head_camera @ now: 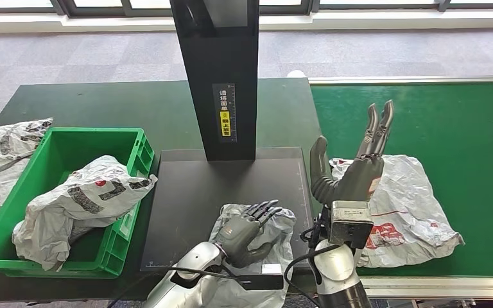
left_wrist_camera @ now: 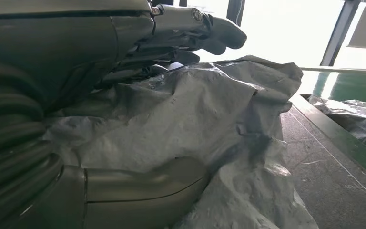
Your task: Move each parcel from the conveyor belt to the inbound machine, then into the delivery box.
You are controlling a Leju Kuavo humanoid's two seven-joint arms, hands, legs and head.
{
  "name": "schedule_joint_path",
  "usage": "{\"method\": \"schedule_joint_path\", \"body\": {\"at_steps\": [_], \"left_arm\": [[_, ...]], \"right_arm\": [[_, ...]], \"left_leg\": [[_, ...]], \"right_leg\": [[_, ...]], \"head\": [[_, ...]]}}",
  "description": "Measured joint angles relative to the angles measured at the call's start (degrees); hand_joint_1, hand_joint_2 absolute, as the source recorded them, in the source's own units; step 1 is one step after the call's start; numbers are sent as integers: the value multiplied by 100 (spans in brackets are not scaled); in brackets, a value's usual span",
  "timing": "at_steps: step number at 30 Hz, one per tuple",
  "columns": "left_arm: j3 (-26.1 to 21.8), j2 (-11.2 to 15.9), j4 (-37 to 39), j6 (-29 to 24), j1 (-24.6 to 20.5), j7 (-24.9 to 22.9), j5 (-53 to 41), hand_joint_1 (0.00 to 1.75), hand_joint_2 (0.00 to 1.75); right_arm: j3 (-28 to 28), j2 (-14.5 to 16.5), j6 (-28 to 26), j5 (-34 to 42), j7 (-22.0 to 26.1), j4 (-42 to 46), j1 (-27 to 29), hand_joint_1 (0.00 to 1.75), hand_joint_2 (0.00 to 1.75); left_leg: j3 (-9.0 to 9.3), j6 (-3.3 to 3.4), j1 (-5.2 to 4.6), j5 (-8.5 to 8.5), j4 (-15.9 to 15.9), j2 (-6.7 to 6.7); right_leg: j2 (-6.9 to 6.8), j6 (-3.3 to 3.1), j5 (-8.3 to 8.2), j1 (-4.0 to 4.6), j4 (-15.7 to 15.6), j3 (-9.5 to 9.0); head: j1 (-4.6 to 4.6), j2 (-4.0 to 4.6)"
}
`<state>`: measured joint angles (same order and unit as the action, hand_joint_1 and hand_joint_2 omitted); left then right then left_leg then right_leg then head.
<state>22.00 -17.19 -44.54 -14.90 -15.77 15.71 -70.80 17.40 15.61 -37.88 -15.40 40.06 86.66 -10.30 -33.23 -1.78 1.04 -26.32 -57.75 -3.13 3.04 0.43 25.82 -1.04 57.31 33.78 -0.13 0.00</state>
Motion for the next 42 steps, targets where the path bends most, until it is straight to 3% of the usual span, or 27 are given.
{"method": "schedule_joint_path", "body": {"at_steps": [12, 16, 36, 42], "left_arm": [[254, -39, 600, -196, -175, -473, -322, 0, 175], [261, -55, 660, -171, -212, -492, -331, 175, 175], [261, -71, 659, -194, -267, -536, -530, 175, 175], [171, -73, 495, -1126, -248, -611, -717, 175, 175]], "right_arm": [[0, 0, -54, -12, 1, 0, 15, 0, 175], [-1, 0, -81, -15, 1, 0, 36, 0, 175], [0, 0, -162, 42, 1, 2, 138, 0, 175], [0, 0, -181, 43, 1, 2, 169, 0, 175]], "left_leg": [[47, 9, -2, -6, 1, -1], [59, 12, -4, -3, 1, -2], [79, 12, -4, -3, 1, -3], [62, 12, -4, -1, 1, 0]], "right_leg": [[-9, 7, 6, 0, -6, -56], [-10, 9, 4, 0, -7, -71], [-9, 8, 4, 2, -6, -89], [-7, 8, 2, 1, -5, -70]], "head": [[-2, 0], [-2, 0], [-2, 0], [-2, 0]]}}
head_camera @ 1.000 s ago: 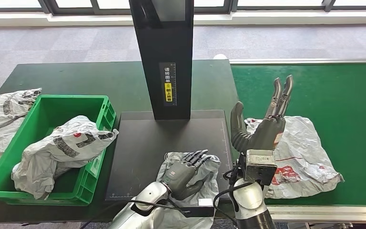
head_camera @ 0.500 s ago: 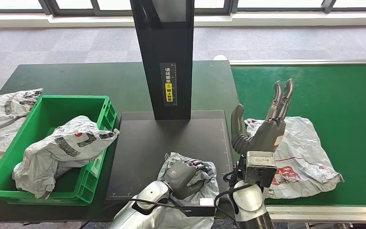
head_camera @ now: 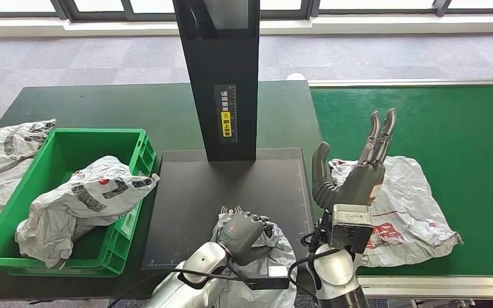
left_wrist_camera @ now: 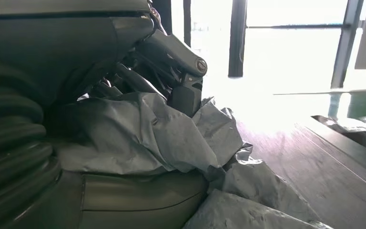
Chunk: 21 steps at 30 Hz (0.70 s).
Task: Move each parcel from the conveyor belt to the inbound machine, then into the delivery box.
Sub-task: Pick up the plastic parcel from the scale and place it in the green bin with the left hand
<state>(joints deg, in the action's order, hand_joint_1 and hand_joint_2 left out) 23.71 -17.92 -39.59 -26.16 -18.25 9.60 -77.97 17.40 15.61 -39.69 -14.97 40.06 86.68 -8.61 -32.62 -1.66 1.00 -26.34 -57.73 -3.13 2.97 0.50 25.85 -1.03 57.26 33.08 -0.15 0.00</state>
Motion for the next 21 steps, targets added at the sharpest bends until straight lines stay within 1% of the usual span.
{"method": "schedule_joint_path", "body": {"at_steps": [3, 8, 10, 15, 21], "left_arm": [[-132, 2, -258, -618, 43, -216, -243, 175, 175], [-356, 20, -854, -1253, 139, -487, -694, 175, 175], [-437, 31, -1108, -1353, 177, -530, -791, 175, 175], [-692, 47, -1801, -1379, 241, -485, -842, 175, 175], [-970, 46, -2330, -1384, 240, -405, -853, 175, 175]], "right_arm": [[0, -2, 2, -7, 0, 0, 32, 0, 175], [0, -2, 0, -5, 0, -1, 36, 0, 175], [0, -2, 0, 2, 0, -2, 31, 0, 175], [0, -2, -5, 28, 0, -2, 21, 0, 175], [0, -2, -5, 43, 0, -5, -35, 0, 175]], "left_leg": [[-10, 0, 0, 2, 0, 0], [-20, -1, 0, 2, 0, -1], [-24, -1, 0, 2, 0, -1], [-37, -1, 1, 2, 0, -1], [-37, -1, 1, 2, 0, -1]], "right_leg": [[0, -2, -3, -1, 1, 11], [0, -3, -4, -1, 3, 22], [1, -3, -3, -1, 3, 26], [0, -3, -3, -1, 3, 38], [0, -4, -3, -1, 4, 39]], "head": [[1, 0], [1, 0], [1, 0], [0, 0], [-1, 0]]}}
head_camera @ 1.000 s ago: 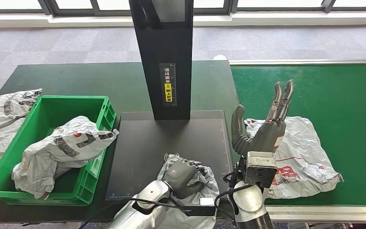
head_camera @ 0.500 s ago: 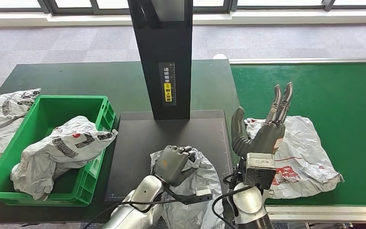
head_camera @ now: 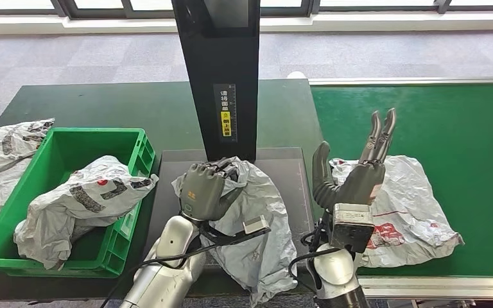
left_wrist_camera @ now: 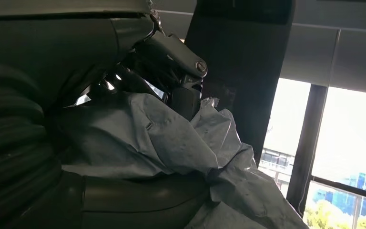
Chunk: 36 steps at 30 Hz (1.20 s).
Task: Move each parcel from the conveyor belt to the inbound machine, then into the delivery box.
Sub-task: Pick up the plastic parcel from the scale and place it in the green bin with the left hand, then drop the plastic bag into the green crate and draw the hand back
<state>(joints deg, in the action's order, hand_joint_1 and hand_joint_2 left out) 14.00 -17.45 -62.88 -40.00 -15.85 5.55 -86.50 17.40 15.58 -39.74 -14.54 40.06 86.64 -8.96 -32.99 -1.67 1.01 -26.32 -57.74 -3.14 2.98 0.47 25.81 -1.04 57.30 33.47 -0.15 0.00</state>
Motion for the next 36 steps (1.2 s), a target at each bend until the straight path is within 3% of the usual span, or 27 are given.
{"method": "schedule_joint_path", "body": {"at_steps": [12, 20, 25, 30, 36], "left_arm": [[-414, 10, -1046, 0, 36, 2, -12, 175, 175], [-533, 13, -1270, 0, 34, 83, -4, 175, 175], [-1840, -90, -2131, 0, -355, 963, 132, 175, 175], [-2659, -160, -2266, 0, -614, 1841, 587, 175, 175], [-3637, -191, -2293, 0, -1005, 2263, 738, 175, 175]], "right_arm": [[0, 0, 0, 35, 0, -78, -45, 0, 175], [0, 0, 0, 50, 0, -89, -51, 0, 175], [0, 1, 1, 62, 0, -142, -127, 0, 175], [0, 3, -1, 73, 0, -176, -158, 0, 175], [0, 17, -2, -3, 2, -187, -156, 0, 175]], "left_leg": [[-5, 0, 1, 0, 0, 0], [-5, -1, 1, 0, 0, 0], [-5, -3, 2, 3, 0, -2], [-7, -4, 3, 4, 0, 1], [-8, -4, 4, 4, 0, -1]], "right_leg": [[0, 0, 0, 1, 2, 3], [0, 0, 0, 1, 2, 3], [-2, -1, -1, 1, 4, 3], [5, -1, -1, 1, 7, 6], [3, -2, -1, 2, 7, 9]], "head": [[0, 0], [0, 0], [-2, 0], [-2, 0], [-2, 0]]}}
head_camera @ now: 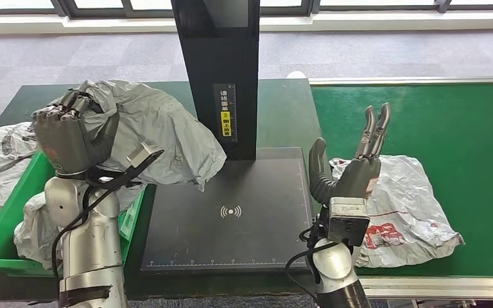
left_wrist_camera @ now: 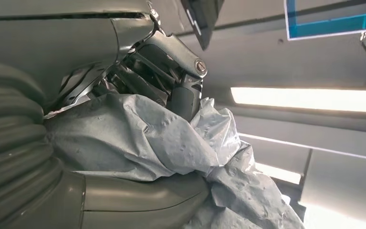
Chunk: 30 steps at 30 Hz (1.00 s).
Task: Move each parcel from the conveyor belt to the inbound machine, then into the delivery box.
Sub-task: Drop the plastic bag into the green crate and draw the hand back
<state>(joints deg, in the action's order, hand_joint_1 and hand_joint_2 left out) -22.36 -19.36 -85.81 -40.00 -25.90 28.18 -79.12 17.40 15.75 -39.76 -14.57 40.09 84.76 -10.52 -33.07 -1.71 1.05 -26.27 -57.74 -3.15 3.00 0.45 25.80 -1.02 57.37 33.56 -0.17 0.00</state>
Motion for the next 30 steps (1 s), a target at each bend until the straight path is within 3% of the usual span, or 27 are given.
{"method": "schedule_joint_path", "body": {"at_steps": [12, 27, 28, 30], "left_arm": [[-2118, -1, 71, 1, -970, 887, 0, 175, 175], [-3425, 1, 208, 2, -1510, 1053, -148, 175, 175], [-3526, 4, 232, 2, -1558, 1046, -193, 141, 175], [-3723, 22, 302, 2, -1637, 983, -295, 54, 175]], "right_arm": [[0, 23, 0, -78, 2, -1, 110, 0, 175], [0, 81, 64, -226, 2, 0, 206, 0, 175], [-1, 88, 82, -251, 2, 0, 224, 0, 175], [-3, 104, 122, -304, 2, 1, 258, 0, 175]], "left_leg": [[1, -1, 0, 1, 0, 2], [0, -1, 0, 1, 0, 1], [0, -1, 0, 1, 0, 2], [0, -2, 0, 1, 0, 2]], "right_leg": [[2, 0, 0, 0, 0, 2], [2, 0, 0, 0, 0, 2], [2, 0, 0, 0, 0, 2], [3, 0, 0, 0, 0, 3]], "head": [[0, 0], [0, 0], [0, 0], [0, 0]]}}
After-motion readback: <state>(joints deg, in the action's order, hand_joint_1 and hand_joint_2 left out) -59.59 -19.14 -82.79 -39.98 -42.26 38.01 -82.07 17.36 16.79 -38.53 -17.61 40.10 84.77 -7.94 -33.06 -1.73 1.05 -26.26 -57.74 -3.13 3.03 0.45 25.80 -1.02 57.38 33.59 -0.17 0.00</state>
